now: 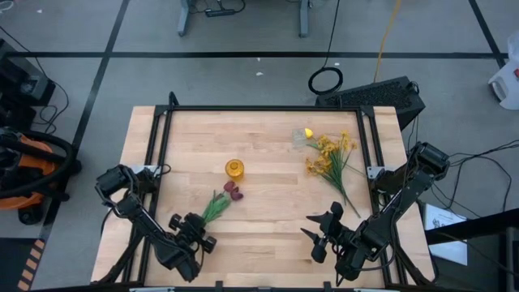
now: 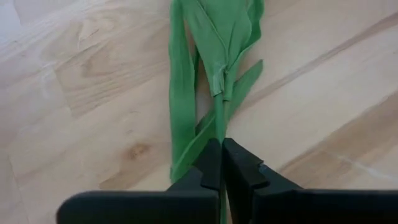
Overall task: Sort flowers into vase by color
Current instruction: Put the violet tulip into the yellow vase
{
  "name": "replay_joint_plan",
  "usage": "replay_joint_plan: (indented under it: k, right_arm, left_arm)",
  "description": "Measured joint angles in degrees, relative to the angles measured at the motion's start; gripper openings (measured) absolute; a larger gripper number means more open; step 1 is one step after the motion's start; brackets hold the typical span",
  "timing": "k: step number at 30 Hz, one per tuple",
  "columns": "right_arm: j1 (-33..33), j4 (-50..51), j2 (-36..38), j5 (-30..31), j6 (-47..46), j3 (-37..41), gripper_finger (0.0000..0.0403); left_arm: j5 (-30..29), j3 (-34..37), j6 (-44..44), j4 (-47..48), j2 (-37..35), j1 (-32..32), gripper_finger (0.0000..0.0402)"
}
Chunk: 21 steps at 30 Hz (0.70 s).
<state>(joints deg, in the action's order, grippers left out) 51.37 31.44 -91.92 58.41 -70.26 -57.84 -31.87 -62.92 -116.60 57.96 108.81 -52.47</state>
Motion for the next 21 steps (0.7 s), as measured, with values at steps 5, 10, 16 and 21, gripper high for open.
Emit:
replay_joint_plan:
  k: [5, 10, 16, 21]
  right_arm:
    - [0.00, 0.00, 0.00, 0.00, 0.00, 0.00, 0.0196]
    - [0.00, 0.00, 0.00, 0.00, 0.00, 0.00, 0.0196]
    - [0.00, 0.00, 0.00, 0.00, 0.00, 0.00, 0.0196]
    - [0.00, 0.00, 0.02, 0.02, 0.00, 0.00, 0.0196]
  left_arm:
    - [-0.12, -1.14, 0.05, -0.01, 0.00, -0.50, 0.0021]
    - [-0.12, -1.16, 0.05, 0.01, 0.00, -0.96, 0.0023]
    - [-0.14, -1.16, 0.42, 0.02, 0.00, -1.07, 0.0018]
    - [-2.55, -1.18, 0.29, 0.41, 0.00, -1.34, 0.0014]
